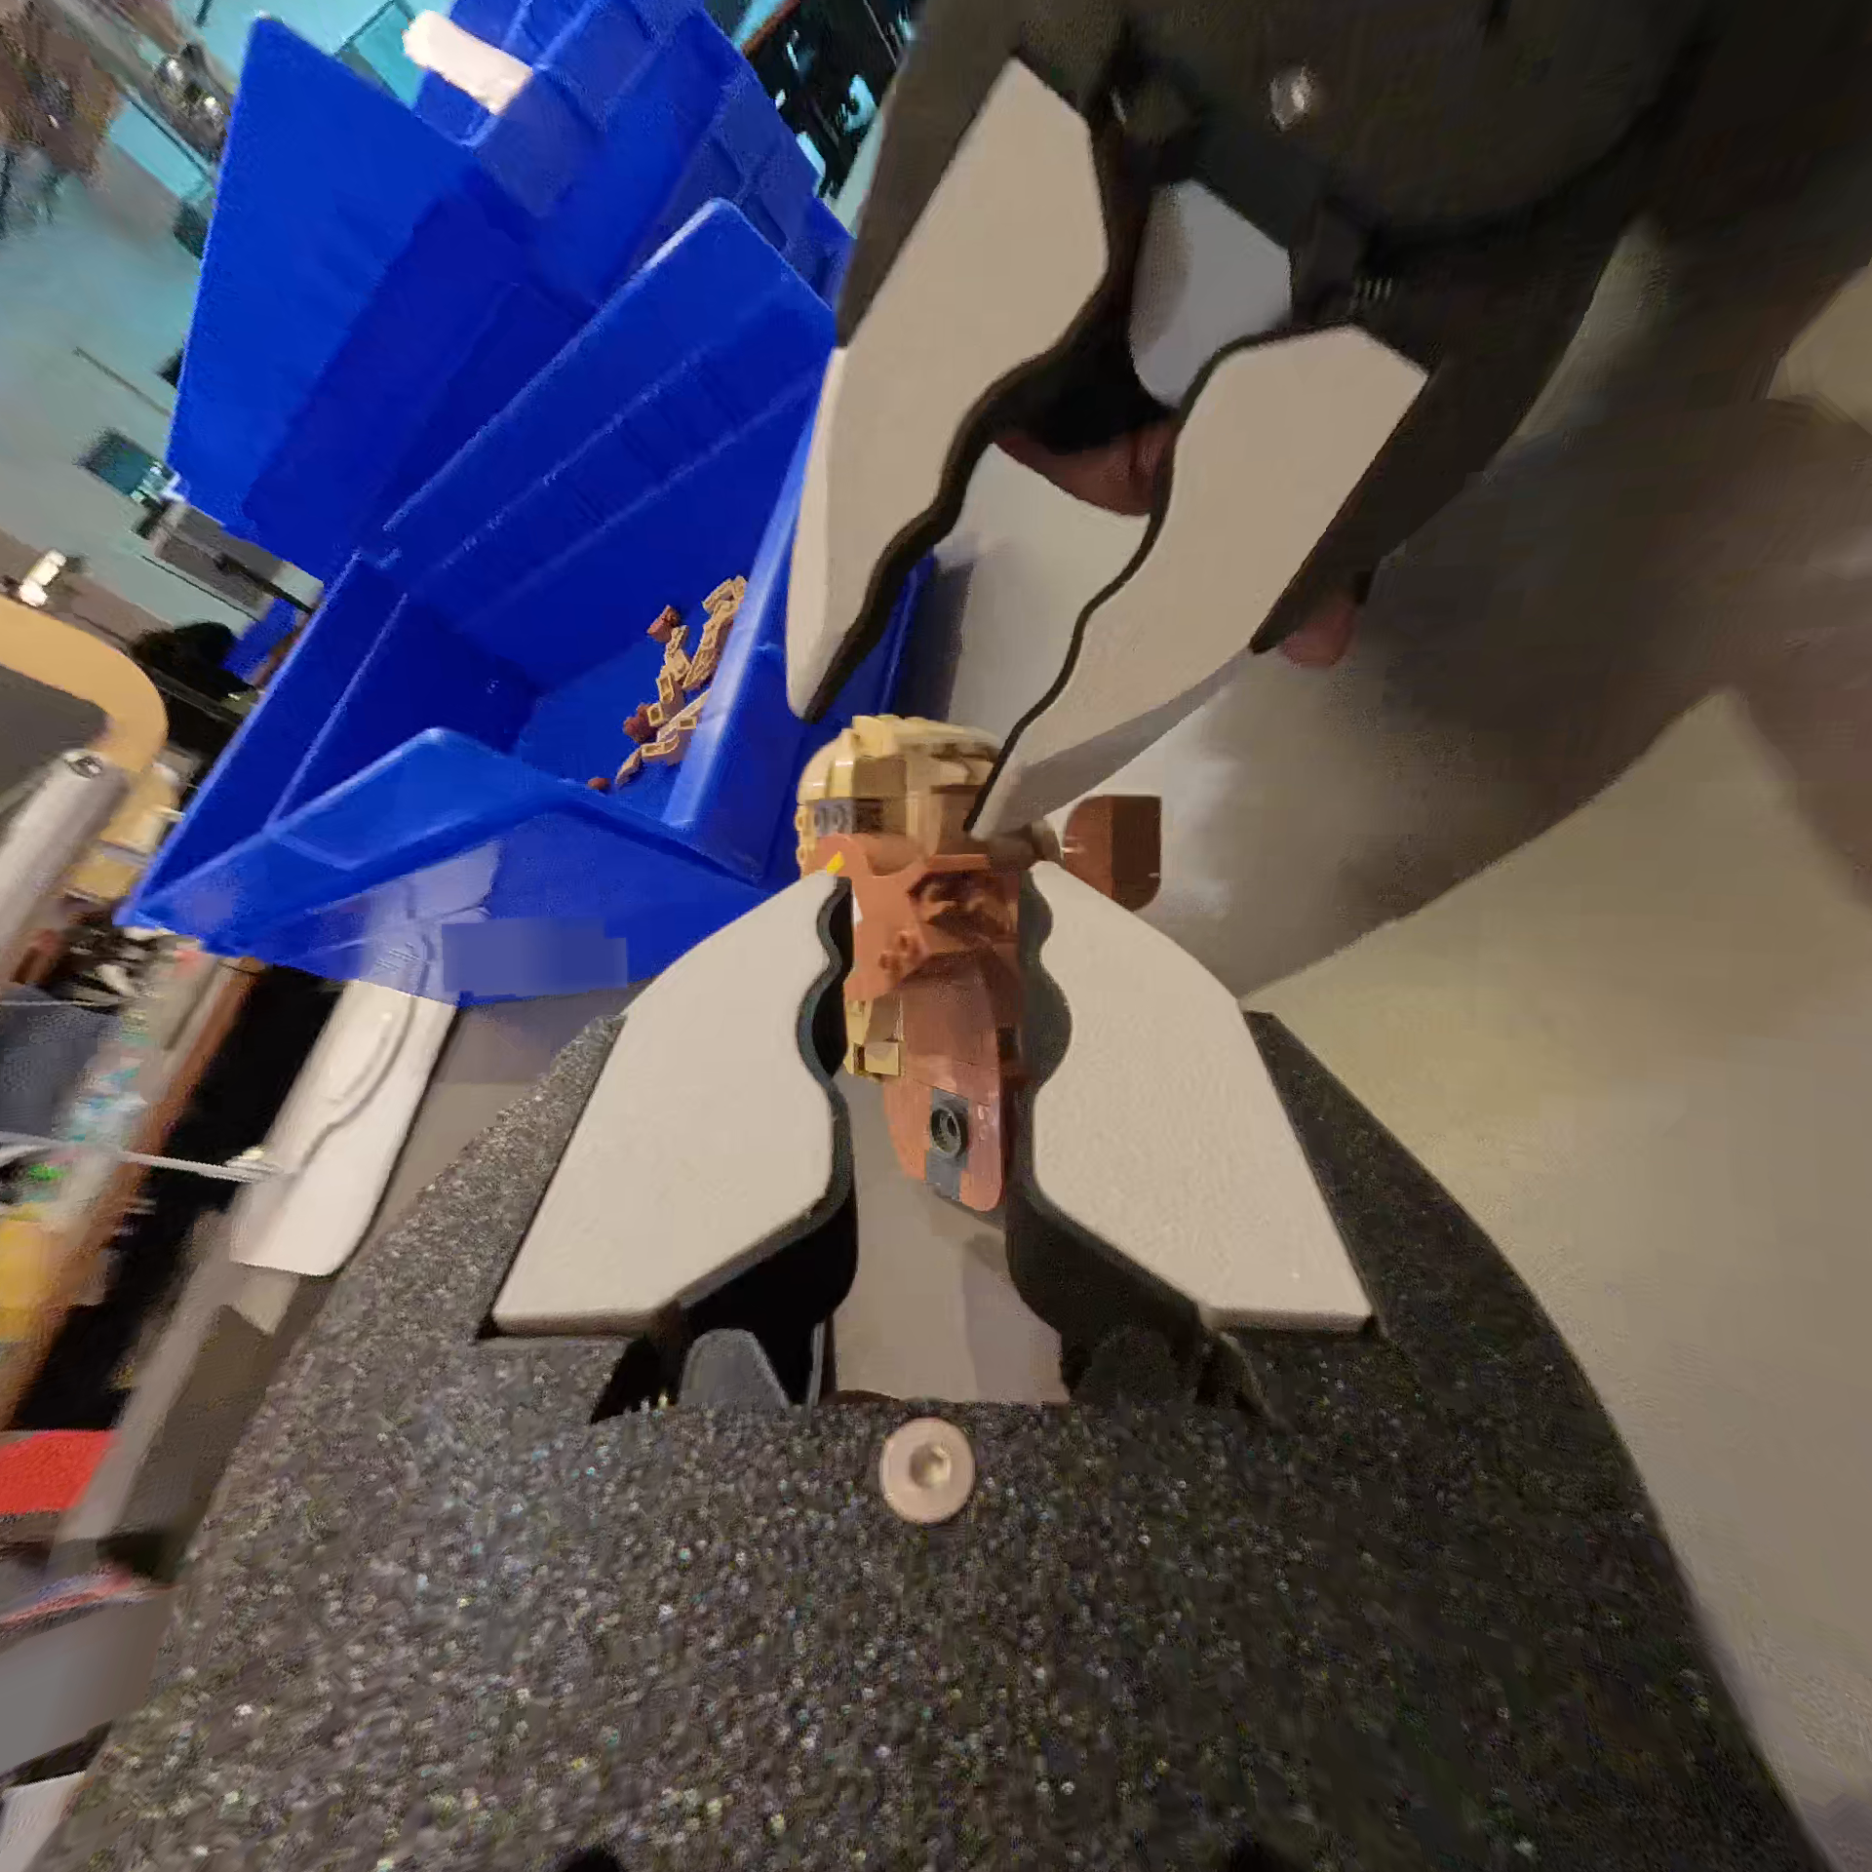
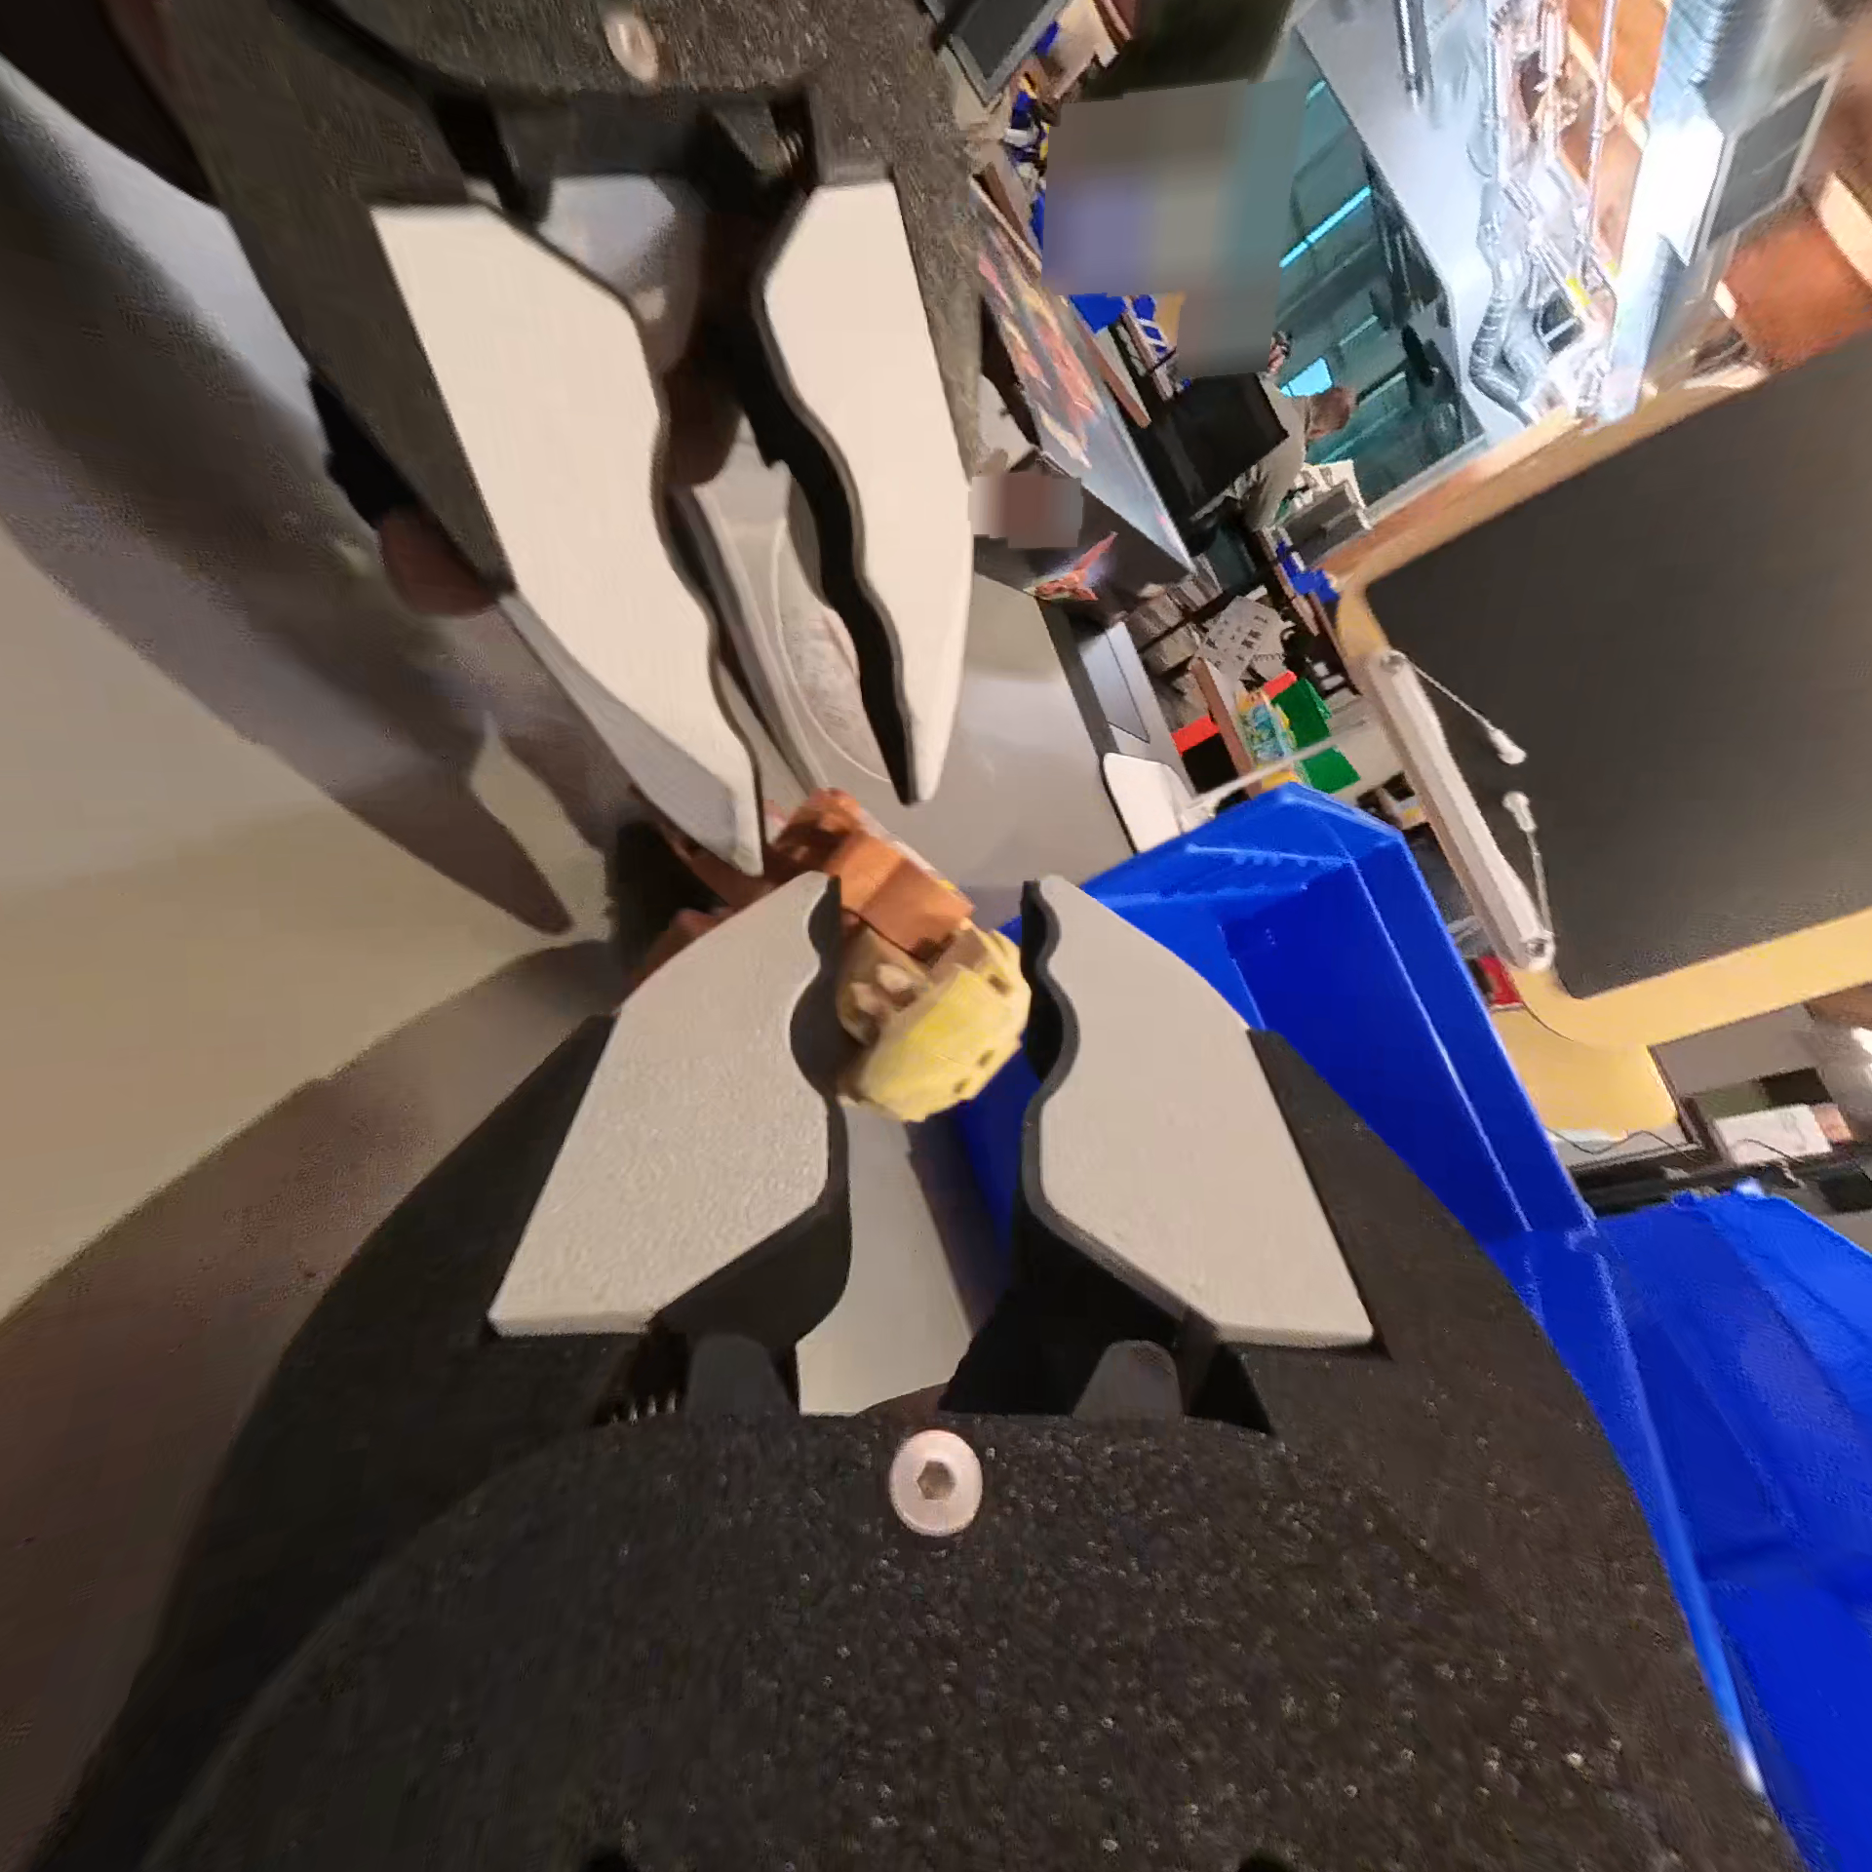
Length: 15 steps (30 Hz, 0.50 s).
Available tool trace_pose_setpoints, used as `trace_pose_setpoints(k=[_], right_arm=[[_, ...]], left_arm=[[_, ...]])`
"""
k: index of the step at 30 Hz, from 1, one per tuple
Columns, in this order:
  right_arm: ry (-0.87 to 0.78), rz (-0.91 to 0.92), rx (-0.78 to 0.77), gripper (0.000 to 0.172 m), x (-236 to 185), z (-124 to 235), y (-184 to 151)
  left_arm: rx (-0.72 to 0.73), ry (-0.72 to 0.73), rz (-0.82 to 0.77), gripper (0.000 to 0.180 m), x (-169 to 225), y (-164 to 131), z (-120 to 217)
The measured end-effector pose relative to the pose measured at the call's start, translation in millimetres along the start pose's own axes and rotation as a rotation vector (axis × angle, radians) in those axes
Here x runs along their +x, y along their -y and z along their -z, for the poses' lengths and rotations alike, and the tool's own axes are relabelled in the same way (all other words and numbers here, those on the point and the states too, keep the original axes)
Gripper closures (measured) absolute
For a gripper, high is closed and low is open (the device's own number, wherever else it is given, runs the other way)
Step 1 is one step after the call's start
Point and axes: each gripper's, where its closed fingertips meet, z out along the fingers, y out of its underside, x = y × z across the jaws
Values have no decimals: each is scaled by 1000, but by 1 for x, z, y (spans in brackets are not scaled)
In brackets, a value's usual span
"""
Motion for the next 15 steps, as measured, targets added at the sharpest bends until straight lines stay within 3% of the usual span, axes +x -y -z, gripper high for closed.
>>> trace_pose_setpoints(k=[11,15], right_arm=[[51,-36,-37,142,-15,-3,-4],[75,-36,-36,151,-22,-4,-4]], left_arm=[[-81,97,-71,150,-1,-13,-12],[-99,141,-84,154,-4,-15,-14]])
